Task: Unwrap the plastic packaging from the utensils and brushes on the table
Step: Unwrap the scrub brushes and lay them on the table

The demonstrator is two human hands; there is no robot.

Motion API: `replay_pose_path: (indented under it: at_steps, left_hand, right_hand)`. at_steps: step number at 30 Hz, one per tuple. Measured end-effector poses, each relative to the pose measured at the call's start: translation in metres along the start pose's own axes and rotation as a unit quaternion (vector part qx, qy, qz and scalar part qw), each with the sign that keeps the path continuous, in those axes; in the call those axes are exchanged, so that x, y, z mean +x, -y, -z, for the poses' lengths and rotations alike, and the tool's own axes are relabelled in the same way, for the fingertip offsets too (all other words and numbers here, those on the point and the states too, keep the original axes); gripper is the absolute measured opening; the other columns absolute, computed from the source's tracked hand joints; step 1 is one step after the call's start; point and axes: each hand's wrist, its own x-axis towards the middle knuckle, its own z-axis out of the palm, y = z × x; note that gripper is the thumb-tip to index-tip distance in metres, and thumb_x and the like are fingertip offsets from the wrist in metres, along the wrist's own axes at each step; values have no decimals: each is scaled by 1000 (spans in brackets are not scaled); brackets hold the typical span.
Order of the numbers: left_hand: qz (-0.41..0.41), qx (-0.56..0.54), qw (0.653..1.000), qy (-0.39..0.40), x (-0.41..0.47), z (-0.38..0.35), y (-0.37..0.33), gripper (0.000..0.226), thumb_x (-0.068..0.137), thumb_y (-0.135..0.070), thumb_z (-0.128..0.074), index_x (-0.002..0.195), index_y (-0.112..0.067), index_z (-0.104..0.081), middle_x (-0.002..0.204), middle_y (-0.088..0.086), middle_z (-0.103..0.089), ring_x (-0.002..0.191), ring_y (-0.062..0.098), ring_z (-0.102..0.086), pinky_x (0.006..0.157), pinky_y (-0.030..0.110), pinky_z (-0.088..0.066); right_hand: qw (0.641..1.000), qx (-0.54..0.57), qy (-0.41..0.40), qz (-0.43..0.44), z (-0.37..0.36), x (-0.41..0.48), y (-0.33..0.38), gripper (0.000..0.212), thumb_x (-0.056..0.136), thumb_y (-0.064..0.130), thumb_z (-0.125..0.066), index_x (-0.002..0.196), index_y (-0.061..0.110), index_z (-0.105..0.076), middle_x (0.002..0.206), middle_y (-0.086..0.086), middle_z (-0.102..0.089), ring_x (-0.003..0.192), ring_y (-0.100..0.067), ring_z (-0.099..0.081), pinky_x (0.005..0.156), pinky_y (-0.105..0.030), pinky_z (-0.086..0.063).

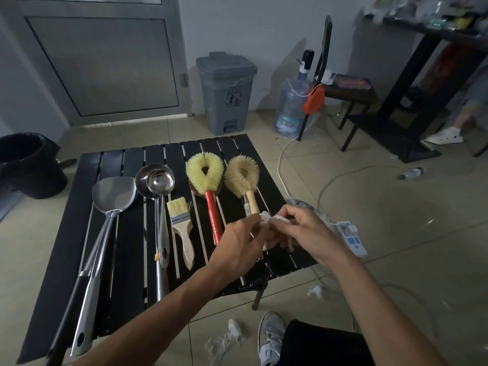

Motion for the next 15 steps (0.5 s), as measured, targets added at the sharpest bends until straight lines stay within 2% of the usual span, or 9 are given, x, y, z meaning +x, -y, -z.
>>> replay_pose_path:
  at_steps: [4,6,8,10,12,15]
  left_hand:
    - [-1,-15,998,60,-2,2,-4,22,111,-27,-48,92,-36,-55,77,-4,-66,61,8,-71,54,13,-51]
    - [0,-16,997,82,-2,6,-5,23,112,-28,-47,91,-34,-56,76,-3,-66,59,8,-70,54,14,-51]
    - [0,-11,994,112,-2,7,-6,24,111,-30,-48,90,-29,-58,75,-1,-66,57,8,-68,54,16,-50]
    - [6,7,990,140,-2,5,-7,22,109,-32,-53,89,-24,-61,75,0,-67,58,8,-68,57,17,-50]
    - [13,18,989,148,-2,4,-6,19,106,-29,-60,93,-16,-64,78,1,-68,60,9,-69,60,17,-51]
    - [14,10,988,155,-2,3,-7,13,104,-22,-62,96,-13,-65,80,1,-69,61,9,-70,60,15,-52]
  right_hand:
    - [997,-70,-18,30,2,0,0,19,100,22,-66,94,4,-62,92,-5,-72,89,-14,-71,75,-23,-59]
    - [998,-42,7,37,3,-1,-1,19,100,18,-65,93,2,-60,101,-1,-75,98,-14,-73,81,-27,-61]
    - [998,-24,-2,53,4,-1,-2,19,98,14,-68,91,-1,-59,102,-3,-77,97,-16,-75,80,-29,-62]
    - [995,-23,-73,61,11,-1,-3,20,93,14,-74,90,1,-60,94,-9,-77,89,-20,-77,74,-31,-63]
    - [984,29,-168,43,24,2,-9,15,92,11,-74,97,8,-60,90,-9,-76,78,-16,-77,66,-27,-61]
    - [948,47,-314,-33,52,12,-30,24,95,3,-59,111,19,-66,76,0,-67,54,-4,-59,48,-17,-46]
